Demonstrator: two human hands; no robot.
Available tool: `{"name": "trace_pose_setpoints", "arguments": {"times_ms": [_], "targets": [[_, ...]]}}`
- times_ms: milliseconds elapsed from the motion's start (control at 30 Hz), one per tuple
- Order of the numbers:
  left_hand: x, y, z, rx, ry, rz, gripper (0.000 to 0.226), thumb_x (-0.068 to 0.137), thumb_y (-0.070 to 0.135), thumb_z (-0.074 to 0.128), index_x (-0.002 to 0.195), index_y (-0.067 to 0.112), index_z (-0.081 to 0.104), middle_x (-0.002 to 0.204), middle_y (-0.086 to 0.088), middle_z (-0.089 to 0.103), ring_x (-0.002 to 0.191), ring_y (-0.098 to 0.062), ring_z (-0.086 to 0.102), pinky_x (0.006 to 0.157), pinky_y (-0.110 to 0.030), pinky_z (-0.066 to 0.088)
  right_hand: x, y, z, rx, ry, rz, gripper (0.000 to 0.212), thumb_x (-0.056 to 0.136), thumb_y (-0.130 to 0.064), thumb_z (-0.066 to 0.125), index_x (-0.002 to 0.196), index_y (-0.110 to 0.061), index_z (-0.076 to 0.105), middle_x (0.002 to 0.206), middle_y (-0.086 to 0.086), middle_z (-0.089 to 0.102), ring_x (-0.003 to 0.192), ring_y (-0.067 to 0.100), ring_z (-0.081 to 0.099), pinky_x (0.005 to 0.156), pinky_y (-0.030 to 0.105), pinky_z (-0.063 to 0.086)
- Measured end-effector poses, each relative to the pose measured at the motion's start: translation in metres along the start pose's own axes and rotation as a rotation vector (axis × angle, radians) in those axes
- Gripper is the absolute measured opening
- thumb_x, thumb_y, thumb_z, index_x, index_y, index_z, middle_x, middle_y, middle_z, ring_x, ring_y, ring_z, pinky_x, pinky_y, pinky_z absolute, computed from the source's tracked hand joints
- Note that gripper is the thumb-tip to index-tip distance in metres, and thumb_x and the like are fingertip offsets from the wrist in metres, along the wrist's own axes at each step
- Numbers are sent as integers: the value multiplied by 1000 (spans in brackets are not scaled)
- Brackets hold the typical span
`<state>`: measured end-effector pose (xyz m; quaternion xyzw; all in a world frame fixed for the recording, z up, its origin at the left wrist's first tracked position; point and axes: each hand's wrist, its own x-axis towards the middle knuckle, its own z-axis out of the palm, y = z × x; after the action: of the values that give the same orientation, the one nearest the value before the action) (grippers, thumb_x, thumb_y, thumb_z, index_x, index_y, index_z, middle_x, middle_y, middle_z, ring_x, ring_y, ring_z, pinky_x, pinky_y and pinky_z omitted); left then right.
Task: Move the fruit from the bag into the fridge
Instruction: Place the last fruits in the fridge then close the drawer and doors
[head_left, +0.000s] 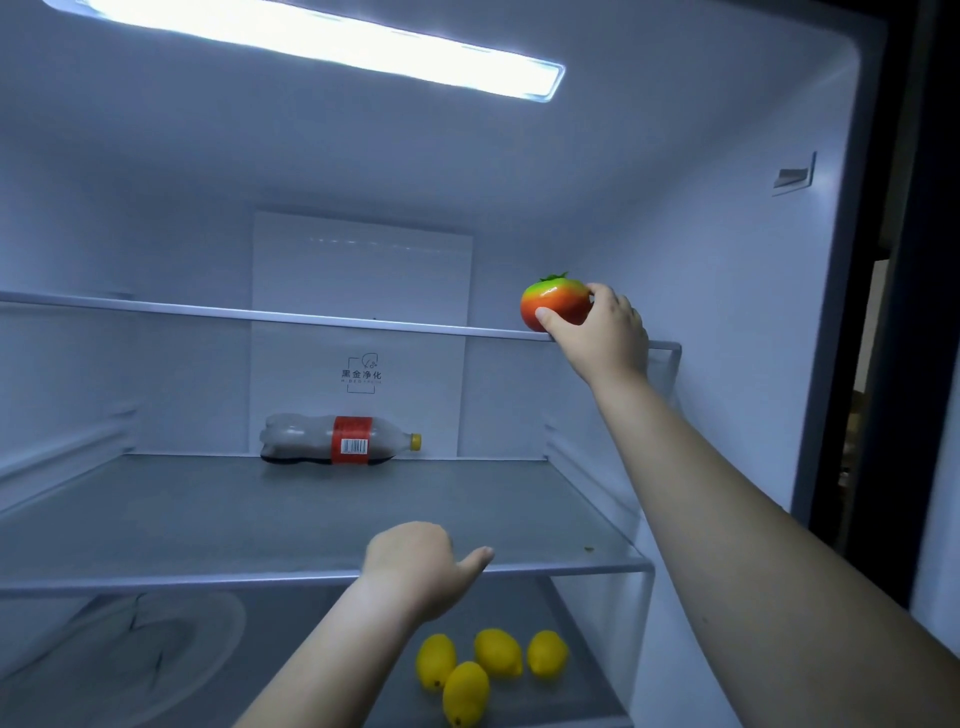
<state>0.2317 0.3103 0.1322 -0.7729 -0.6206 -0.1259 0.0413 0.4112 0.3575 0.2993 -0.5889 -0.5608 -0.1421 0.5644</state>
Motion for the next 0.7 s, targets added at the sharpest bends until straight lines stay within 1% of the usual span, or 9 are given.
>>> {"name": "trace_pose_setpoints", "arguments": {"times_ms": [133,200,267,400,467,533,567,600,700], "targets": [[-5,-3,7,-6,57,16,61,89,65,29,61,15,49,62,1,47,67,-21,50,48,-27,28,-1,1,1,-8,14,-2,61,77,-48,66,126,-14,50,126,8,55,117,28,48,94,37,38],[-7,-7,14,-51,121,35,61,89,66,30,72,17,61,80,3,57,80,-18,55,55,-27,35,-1,1,2,-13,23,-7,61,77,-48,65,125,-14,50,126,8,55,117,28,48,94,37,38],[-10,-11,19,-115,168,42,57,88,66,31,85,22,67,91,7,57,91,-13,55,61,-27,38,0,1,2,-17,26,-7,62,77,-48,66,126,-13,49,127,8,54,118,29,47,95,37,37],[-13,-16,25,-161,188,40,54,87,67,32,97,28,68,89,11,52,99,-8,50,64,-26,36,-5,-1,0,8,63,-7,71,78,-46,67,133,-10,43,134,11,47,123,30,43,97,37,36],[-13,-17,27,-179,193,44,54,87,68,32,100,29,68,91,12,53,100,-7,49,65,-26,36,-18,1,3,61,171,-81,67,78,-42,69,131,-7,45,128,14,50,118,32,45,94,35,36],[-13,-18,29,-206,194,47,54,88,67,33,102,30,68,92,14,54,101,-6,48,66,-26,37,-37,8,9,75,293,-221,59,79,-38,67,124,-4,51,119,15,54,109,33,50,92,34,38],[-13,-19,30,-221,198,51,53,87,67,33,103,30,68,93,14,54,102,-6,48,67,-25,38,-48,12,13,68,337,-286,57,81,-36,65,124,-2,52,118,16,54,109,33,50,94,34,38],[-14,-20,31,-232,204,54,54,87,68,33,104,30,68,95,15,55,102,-6,48,68,-26,41,-59,17,16,63,354,-335,56,82,-34,62,125,0,51,121,17,53,112,33,49,98,34,36],[-14,-22,33,-257,230,56,53,87,67,34,105,31,68,100,15,58,104,-6,48,74,-27,45,-99,31,24,86,315,-420,54,86,-25,60,131,1,46,129,19,49,122,31,44,106,32,30]]}}
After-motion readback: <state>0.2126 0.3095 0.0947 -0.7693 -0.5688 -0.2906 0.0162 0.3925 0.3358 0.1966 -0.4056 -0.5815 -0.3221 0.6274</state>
